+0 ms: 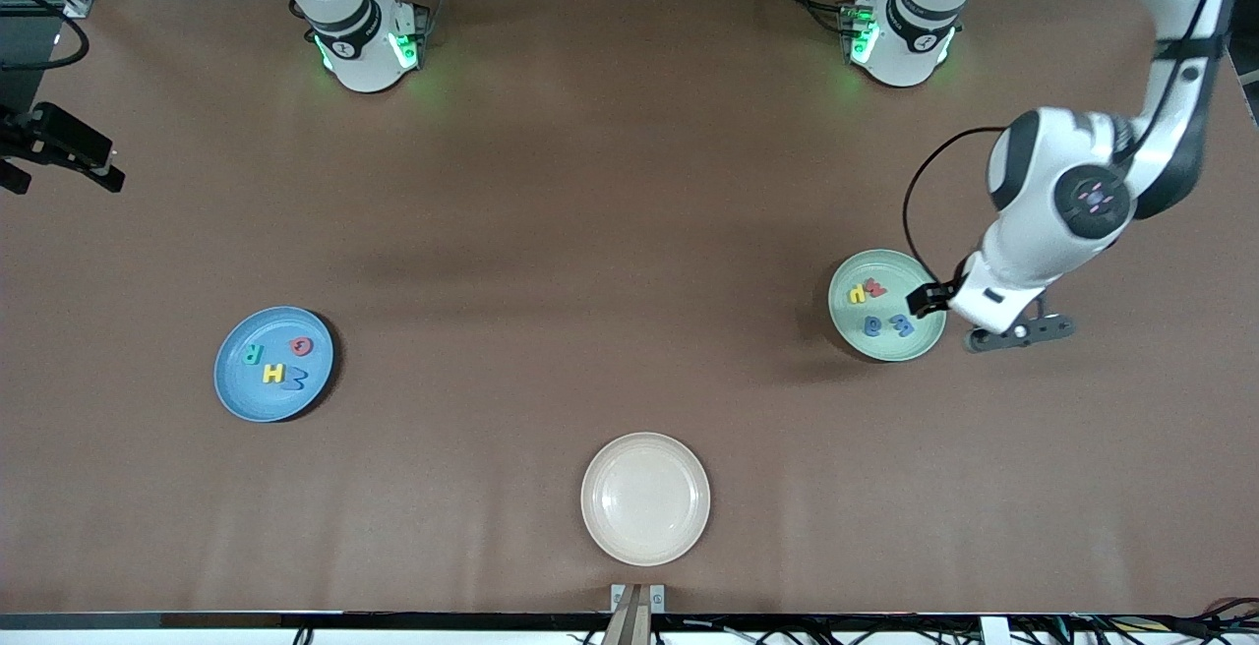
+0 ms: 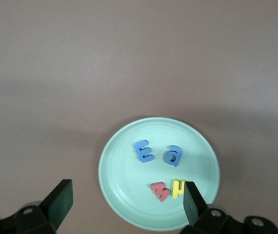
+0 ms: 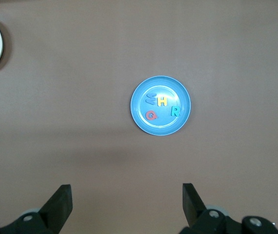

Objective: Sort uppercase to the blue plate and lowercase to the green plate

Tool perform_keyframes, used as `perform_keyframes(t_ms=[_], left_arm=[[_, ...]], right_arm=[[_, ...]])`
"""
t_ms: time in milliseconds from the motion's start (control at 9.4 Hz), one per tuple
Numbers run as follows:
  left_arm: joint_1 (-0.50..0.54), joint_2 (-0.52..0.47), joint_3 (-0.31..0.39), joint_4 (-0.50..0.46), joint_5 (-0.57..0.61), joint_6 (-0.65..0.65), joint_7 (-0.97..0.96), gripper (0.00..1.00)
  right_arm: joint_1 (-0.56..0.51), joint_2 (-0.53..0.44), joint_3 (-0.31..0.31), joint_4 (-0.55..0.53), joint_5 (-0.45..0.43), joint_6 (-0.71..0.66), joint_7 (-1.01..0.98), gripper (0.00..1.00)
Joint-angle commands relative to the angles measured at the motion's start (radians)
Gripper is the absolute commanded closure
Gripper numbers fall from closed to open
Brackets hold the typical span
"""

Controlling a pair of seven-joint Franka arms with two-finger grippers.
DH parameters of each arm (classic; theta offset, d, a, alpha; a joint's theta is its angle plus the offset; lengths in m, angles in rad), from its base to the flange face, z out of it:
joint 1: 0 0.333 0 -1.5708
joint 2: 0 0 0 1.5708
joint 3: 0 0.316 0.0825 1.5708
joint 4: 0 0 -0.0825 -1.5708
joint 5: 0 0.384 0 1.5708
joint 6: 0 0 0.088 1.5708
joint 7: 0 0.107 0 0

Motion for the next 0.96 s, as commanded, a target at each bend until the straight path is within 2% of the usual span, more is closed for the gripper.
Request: perform_keyframes(t_ms=[0,106,213,532,745,851], left_arm=[[0.009,-0.008,0.003,0.227,-0.013,-0.22,0.05,0.0],[0.012,0.0,0.005,0.345,-0.022,-0.319,0.048,0.0],[0.013,0.001,0.005,0.422,-0.033,-0.384,0.045,0.0],[0.013,-0.055,-0.002,0.463,-0.068,-0.513,0.039,0.0],[0.012,-0.056,0.004,0.528,-0.065,-0.618,0.036,0.0],[0.019,-0.066,0.006,0.529,-0.062,-0.634,0.033,0.0]], right_arm=[[0.011,-0.001,-0.007,0.005,-0.01,-0.01,0.017,0.0],[0.011,0.0,-0.007,0.005,-0.009,-0.01,0.018,0.0],[0.011,0.0,-0.007,0.004,-0.009,-0.013,0.018,0.0],[0.011,0.0,-0.007,0.004,-0.007,-0.013,0.018,0.0],[0.012,0.002,-0.007,0.004,-0.007,-0.012,0.018,0.0],[0.012,0.002,-0.007,0.004,-0.009,-0.012,0.018,0.0]])
